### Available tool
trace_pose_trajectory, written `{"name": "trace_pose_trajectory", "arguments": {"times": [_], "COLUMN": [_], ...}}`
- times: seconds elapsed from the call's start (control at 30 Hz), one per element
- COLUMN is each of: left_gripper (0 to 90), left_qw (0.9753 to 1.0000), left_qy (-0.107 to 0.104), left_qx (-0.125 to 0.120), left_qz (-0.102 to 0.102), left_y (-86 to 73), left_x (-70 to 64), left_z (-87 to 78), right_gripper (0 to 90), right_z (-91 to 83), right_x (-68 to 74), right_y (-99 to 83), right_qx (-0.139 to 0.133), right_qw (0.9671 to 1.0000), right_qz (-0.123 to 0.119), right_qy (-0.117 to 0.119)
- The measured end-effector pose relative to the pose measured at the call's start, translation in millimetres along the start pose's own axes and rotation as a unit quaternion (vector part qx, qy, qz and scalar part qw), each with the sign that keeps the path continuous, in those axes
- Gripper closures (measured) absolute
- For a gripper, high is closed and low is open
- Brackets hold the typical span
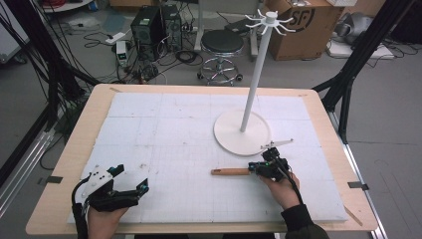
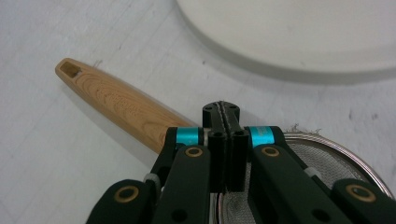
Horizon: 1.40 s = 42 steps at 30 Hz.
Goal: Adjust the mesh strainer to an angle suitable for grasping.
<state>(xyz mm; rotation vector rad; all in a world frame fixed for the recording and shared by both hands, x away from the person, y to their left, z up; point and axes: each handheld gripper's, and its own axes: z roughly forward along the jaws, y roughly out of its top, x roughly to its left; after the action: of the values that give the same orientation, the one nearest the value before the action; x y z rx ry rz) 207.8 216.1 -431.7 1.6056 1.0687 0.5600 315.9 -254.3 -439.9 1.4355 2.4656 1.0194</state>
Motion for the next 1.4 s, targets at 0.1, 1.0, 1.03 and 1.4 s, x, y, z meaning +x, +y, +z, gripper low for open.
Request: {"name": "trace_pose_trajectory", "arguments": {"times": [0.1, 1.0, 1.03, 1.4], "left_gripper": [1.7, 1.7, 1.7, 1.6], "left_qw": [1.0, 1.0, 1.0, 1.0], "left_qy": [0.002, 0.001, 0.001, 0.0], "left_qx": [-0.001, 0.004, 0.003, 0.003], "left_qz": [-0.001, 0.001, 0.0, 0.001], "left_y": [-0.2, -0.8, -0.8, -0.8], "left_x": [0.2, -1.0, -0.9, -0.8], "left_z": [-0.5, 1.2, 1.0, 0.3], "right_gripper": [90.0, 90.0, 90.0, 90.0], "right_z": [-4.6, -7.3, -1.6, 26.9], "right_x": [0.1, 42.2, 47.5, 63.3], "right_y": [-6.3, -31.5, -31.7, -22.9], "right_qx": [-0.002, -0.039, -0.033, -0.005], "right_qw": [1.0, 0.9841, 0.9826, 0.9851], "right_qz": [-0.001, 0.012, 0.015, 0.022], "right_qy": [0.0, 0.173, 0.182, 0.17]}}
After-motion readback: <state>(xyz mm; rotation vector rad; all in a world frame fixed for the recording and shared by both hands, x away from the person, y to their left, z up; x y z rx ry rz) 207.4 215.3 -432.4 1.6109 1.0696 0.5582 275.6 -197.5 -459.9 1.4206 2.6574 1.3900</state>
